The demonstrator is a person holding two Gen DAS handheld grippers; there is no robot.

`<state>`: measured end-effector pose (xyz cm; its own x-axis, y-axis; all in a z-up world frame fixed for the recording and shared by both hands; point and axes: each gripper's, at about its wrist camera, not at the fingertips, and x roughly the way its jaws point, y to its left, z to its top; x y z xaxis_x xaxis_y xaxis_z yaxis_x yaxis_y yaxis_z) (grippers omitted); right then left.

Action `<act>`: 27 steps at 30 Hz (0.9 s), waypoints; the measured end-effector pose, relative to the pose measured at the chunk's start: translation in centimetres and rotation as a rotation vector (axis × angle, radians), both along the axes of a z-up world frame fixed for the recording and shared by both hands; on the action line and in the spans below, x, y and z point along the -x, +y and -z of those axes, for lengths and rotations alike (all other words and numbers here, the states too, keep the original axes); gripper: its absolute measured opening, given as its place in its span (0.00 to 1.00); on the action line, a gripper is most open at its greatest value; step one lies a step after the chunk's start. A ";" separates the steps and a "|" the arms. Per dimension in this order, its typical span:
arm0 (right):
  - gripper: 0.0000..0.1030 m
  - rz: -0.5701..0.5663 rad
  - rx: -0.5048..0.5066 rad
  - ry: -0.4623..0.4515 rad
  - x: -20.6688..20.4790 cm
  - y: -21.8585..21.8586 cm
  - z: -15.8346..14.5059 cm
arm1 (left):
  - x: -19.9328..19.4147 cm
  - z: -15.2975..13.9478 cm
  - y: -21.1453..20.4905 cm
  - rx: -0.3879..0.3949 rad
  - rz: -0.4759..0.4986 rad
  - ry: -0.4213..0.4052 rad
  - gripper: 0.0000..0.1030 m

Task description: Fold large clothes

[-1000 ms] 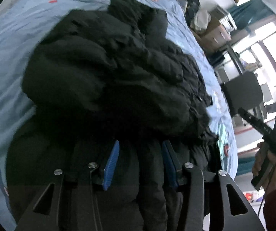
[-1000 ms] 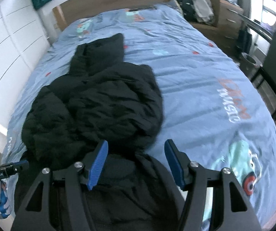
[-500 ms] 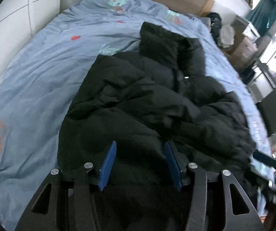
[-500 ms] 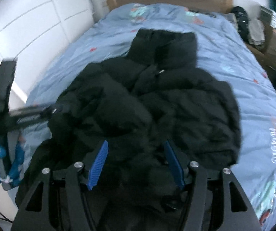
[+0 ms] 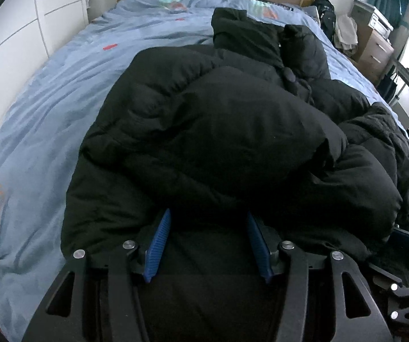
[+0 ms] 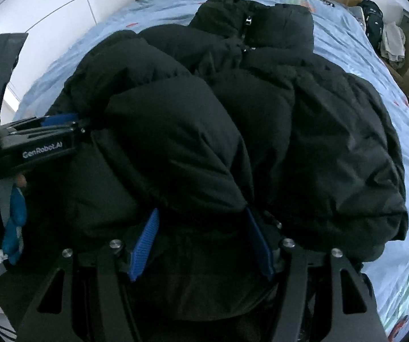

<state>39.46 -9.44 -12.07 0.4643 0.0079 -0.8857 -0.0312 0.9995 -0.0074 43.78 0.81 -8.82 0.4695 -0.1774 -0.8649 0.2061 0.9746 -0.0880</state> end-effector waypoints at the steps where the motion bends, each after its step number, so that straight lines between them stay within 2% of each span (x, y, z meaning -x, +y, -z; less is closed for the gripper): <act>1: 0.59 0.000 0.003 0.004 -0.1 -0.1 0.0 | 0.0 -0.2 0.0 -0.005 0.008 0.006 0.52; 4: 0.59 -0.003 0.016 0.027 -0.3 0.1 -0.5 | 0.2 -1.7 0.5 -0.010 0.021 0.004 0.52; 6: 0.59 0.000 0.022 0.042 -0.4 0.2 -1.7 | 0.2 -3.5 1.4 0.008 0.014 -0.029 0.55; 8: 0.59 -0.001 0.000 0.000 0.0 0.4 -3.8 | -0.4 -5.0 2.1 0.019 0.008 -0.062 0.65; 10: 0.59 -0.007 -0.019 -0.056 -0.1 0.6 -5.9 | -1.4 -5.8 2.3 0.020 0.004 -0.077 0.67; 13: 0.59 -0.021 -0.025 -0.087 -1.5 1.2 -6.9 | -3.0 -5.6 2.1 0.016 -0.005 -0.073 0.67; 16: 0.59 -0.019 -0.004 -0.074 -2.9 1.7 -5.7 | -4.4 -3.7 1.7 0.034 -0.011 -0.015 0.67; 19: 0.59 -0.007 -0.005 -0.002 -3.9 1.6 -2.9 | -4.7 -0.9 1.3 0.027 -0.017 0.025 0.68; 21: 0.61 0.002 -0.014 0.011 -3.9 1.2 -1.3 | -4.3 0.1 1.1 0.019 -0.015 0.011 0.69; 24: 0.62 0.012 -0.038 0.001 -3.7 0.8 -0.5 | -3.8 0.9 0.6 -0.012 -0.002 -0.031 0.71; 27: 0.63 0.008 -0.034 -0.004 -3.7 0.8 0.2 | -3.9 1.4 0.6 -0.024 -0.005 -0.024 0.73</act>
<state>43.18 -8.66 -12.27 0.4678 0.0340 -0.8832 -0.0228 0.9994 0.0263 47.70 1.37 -10.18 0.4913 -0.1545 -0.8572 0.2033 0.9773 -0.0597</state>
